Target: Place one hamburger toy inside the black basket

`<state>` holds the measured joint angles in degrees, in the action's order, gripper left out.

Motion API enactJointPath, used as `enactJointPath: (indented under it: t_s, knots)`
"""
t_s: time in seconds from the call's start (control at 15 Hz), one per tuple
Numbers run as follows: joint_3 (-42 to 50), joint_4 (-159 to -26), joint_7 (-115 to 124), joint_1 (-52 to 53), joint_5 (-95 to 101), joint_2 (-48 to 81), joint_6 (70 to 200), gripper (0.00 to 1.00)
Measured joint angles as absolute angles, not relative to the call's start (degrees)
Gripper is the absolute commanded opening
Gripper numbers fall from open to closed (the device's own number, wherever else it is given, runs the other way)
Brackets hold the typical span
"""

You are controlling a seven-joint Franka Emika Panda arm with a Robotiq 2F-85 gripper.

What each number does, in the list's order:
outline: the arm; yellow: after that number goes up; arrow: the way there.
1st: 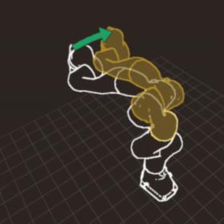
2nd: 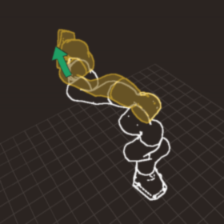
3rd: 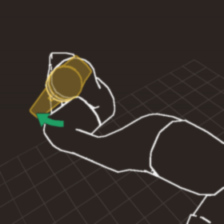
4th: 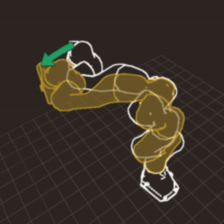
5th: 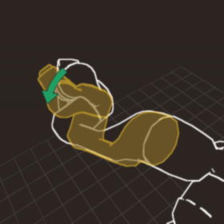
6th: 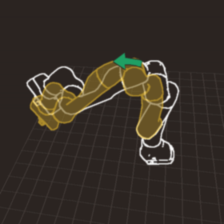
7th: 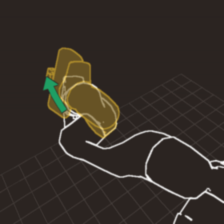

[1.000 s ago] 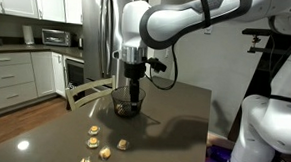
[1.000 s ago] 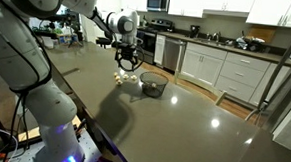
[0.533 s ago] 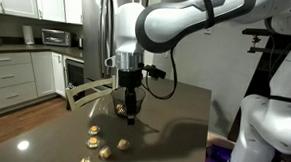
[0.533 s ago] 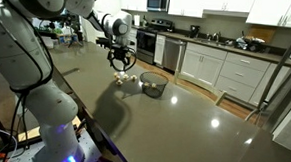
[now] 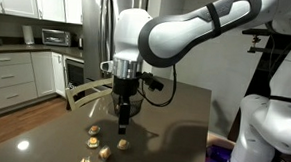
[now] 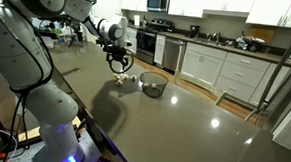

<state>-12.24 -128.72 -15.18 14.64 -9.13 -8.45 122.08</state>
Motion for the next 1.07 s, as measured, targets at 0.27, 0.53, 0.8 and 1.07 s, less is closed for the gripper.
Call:
enactJointPath:
  t_s: [0.27,0.53,0.8,1.07]
  knots:
    - [-12.99,-132.34,-15.17,14.73,-9.02,-8.45,126.62,1.00]
    - [-13.22,-136.01,-14.85,14.81,-8.15,-8.42,130.08,1.00]
    - [-13.46,-139.07,-11.85,14.81,-3.67,-8.10,134.18,1.00]
    - [-13.47,-139.63,-9.09,14.77,0.91,-6.89,135.30,1.00]
